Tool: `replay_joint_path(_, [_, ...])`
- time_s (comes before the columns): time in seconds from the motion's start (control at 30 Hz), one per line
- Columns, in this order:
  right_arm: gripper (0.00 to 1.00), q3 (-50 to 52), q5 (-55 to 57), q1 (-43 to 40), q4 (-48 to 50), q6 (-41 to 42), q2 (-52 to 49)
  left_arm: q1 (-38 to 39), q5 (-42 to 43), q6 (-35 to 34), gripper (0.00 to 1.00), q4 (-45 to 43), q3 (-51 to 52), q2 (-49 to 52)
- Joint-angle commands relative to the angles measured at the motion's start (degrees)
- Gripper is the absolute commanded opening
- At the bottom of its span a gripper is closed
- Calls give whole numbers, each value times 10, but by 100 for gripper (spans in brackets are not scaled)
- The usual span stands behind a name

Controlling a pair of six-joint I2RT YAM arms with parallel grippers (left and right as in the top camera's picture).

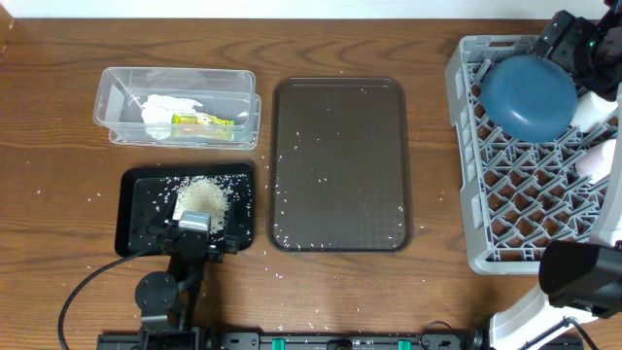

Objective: Sort waste into correct bins and load items into the dishwasher rack

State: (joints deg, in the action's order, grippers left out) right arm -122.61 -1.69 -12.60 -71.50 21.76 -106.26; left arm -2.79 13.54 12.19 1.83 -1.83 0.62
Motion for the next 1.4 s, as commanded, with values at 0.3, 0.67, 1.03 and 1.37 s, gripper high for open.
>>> replay_joint_path(0.3, [99,-2,2,-1,-1,5,10,1,-1,-5,100,10,16,-3])
replay_joint_path(0.67, [99,-2,2,-1,-1,5,140,1,-1,-5,100,10,16,-3])
replay_joint_path(1.03, [99,13,3,5,-37,3,278,1,-1,-5,100,10,16,-3])
replay_joint_path(1.37, [99,304,-6,31,140,4,465,1,-1,-5,100,10,16,-3])
